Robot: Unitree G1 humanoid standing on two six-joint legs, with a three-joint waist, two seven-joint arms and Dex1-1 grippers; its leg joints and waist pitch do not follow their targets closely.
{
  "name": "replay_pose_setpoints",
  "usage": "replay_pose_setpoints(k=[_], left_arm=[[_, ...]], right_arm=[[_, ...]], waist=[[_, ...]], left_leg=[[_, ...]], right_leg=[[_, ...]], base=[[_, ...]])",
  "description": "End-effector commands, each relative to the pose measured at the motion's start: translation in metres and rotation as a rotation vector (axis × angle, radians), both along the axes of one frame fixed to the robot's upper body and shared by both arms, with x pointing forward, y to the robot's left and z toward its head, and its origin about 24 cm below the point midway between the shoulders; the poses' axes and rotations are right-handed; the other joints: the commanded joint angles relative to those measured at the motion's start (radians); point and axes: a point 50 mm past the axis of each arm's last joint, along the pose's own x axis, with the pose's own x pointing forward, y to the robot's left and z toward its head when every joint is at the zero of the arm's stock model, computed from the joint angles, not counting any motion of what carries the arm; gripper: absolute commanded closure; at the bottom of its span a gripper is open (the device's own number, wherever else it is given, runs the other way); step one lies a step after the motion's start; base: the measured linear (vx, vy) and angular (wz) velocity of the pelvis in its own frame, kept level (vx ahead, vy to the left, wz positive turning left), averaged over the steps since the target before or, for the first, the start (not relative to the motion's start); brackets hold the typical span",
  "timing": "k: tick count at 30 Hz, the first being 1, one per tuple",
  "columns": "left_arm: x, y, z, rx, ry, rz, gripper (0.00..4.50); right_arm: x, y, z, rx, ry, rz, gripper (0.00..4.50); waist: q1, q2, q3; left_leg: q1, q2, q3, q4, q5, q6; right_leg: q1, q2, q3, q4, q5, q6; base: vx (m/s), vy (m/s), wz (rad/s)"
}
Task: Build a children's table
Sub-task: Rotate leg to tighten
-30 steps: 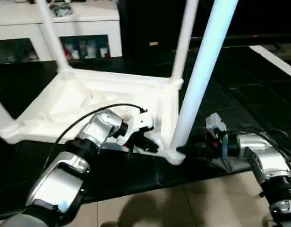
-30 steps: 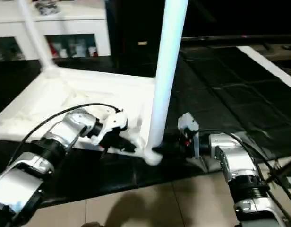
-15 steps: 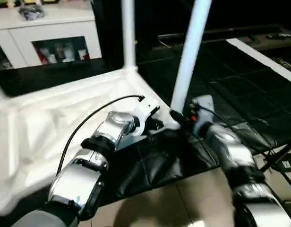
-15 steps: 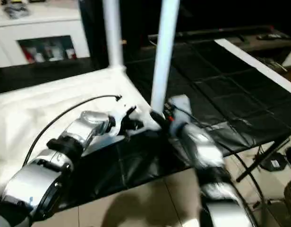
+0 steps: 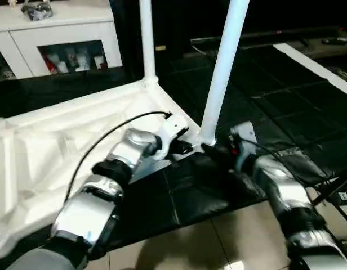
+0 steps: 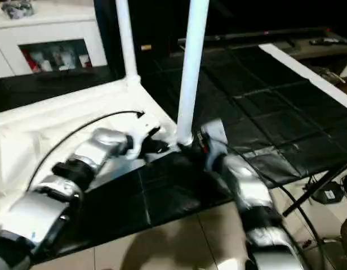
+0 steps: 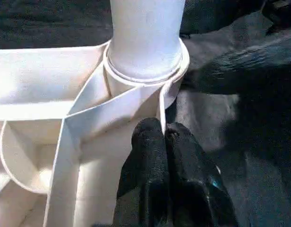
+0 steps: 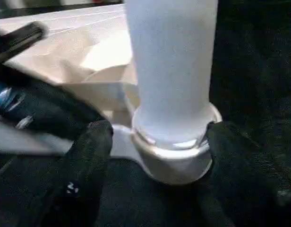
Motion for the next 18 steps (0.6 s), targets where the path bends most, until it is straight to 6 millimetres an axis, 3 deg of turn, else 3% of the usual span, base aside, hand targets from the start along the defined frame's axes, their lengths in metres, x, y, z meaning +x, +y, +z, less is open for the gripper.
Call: replay_pose_setpoints(k=[1, 2, 4, 7, 18], left_arm=[[-0.009, 0.000, -0.004, 0.038, 0.031, -0.143, 4.50], [-0.012, 0.003, -0.004, 0.049, 0.025, -0.210, 4.50], [-0.015, 0.006, -0.004, 0.069, 0.027, -0.278, 4.50], [-0.021, 0.014, -0.005, 0.115, 0.048, -0.393, 4.50], [-0.017, 0.014, 0.003, 0.105, 0.028, -0.392, 4.50]], right_arm=[[-0.007, 0.003, 0.007, 0.023, -0.027, 0.147, 0.71], [-0.010, -0.003, 0.010, 0.019, -0.035, 0.191, 0.63], [-0.012, -0.010, 0.014, 0.013, -0.037, 0.241, 0.55], [-0.016, -0.020, 0.023, 0.006, -0.025, 0.343, 0.21], [-0.018, -0.018, 0.030, -0.056, -0.021, 0.513, 0.07]], waist=[[0.012, -0.016, -0.064], [0.020, -0.009, -0.064], [0.022, -0.010, -0.066], [0.037, -0.008, -0.065], [0.059, -0.016, -0.063]], left_leg=[[0.002, -0.014, 0.016, -0.054, -0.164, 0.100], [0.004, -0.011, 0.017, -0.054, -0.162, 0.102], [0.003, -0.011, 0.018, -0.053, -0.160, 0.101], [0.012, -0.005, 0.020, -0.053, -0.187, 0.094], [0.010, -0.007, 0.020, -0.054, -0.194, 0.064]], right_leg=[[0.070, -0.037, 0.028, -0.069, -0.124, -0.246], [0.068, -0.037, 0.029, -0.069, -0.113, -0.250], [0.067, -0.035, 0.028, -0.064, -0.093, -0.261], [0.060, -0.036, 0.030, -0.063, -0.103, -0.273], [0.059, -0.040, 0.030, -0.064, -0.165, -0.244]], base=[[0.000, 0.000, 0.00], [0.000, 0.000, 0.00], [0.000, 0.000, 0.00], [0.000, 0.000, 0.00], [0.000, 0.000, 0.00]])
